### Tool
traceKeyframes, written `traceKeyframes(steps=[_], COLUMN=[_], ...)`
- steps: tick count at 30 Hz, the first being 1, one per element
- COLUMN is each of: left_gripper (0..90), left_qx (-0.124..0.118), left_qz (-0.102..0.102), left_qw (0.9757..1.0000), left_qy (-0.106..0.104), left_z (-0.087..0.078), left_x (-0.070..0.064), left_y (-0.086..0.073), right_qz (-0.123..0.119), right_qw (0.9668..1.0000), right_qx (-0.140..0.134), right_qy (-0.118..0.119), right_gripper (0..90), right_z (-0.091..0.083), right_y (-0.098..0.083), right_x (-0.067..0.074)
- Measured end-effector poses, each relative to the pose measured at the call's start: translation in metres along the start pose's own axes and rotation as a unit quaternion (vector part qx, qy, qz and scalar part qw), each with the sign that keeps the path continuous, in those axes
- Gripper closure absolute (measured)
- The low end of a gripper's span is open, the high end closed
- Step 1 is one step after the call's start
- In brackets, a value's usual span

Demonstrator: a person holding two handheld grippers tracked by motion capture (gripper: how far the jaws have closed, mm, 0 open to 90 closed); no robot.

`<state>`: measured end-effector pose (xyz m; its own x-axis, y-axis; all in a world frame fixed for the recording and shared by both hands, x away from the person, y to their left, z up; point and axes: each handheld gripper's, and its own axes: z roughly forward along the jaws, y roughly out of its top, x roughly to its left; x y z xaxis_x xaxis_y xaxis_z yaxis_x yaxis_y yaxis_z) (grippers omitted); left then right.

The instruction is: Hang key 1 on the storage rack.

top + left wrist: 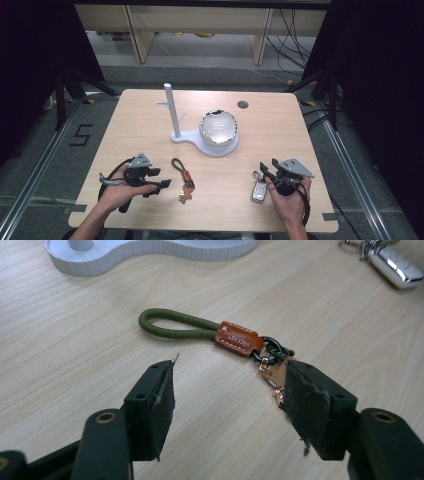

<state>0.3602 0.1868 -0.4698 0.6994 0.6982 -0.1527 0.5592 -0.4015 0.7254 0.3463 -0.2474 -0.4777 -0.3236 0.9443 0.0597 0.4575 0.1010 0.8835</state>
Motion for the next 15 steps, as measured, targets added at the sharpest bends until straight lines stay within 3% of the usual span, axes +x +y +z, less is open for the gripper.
traceKeyframes(steps=[2,6,15], left_gripper=[36.4,35.3,34.6], left_qx=[0.024,0.058,0.080], left_qz=[0.022,0.030,0.043], left_qw=[0.9994,0.9978,0.9959], left_qy=[0.009,0.008,0.007], left_z=[0.003,0.011,0.031], left_x=[0.000,-0.005,-0.008], left_y=[0.006,0.017,0.029], right_qz=[-0.001,0.000,-0.008], right_qw=[1.0000,1.0000,1.0000], right_qx=[-0.001,-0.009,-0.004], right_qy=[0.000,0.003,0.002], right_gripper=[51.4,51.4,51.3], right_z=[0.000,0.001,0.002], right_y=[0.000,0.001,0.003], right_x=[-0.001,-0.001,0.002])
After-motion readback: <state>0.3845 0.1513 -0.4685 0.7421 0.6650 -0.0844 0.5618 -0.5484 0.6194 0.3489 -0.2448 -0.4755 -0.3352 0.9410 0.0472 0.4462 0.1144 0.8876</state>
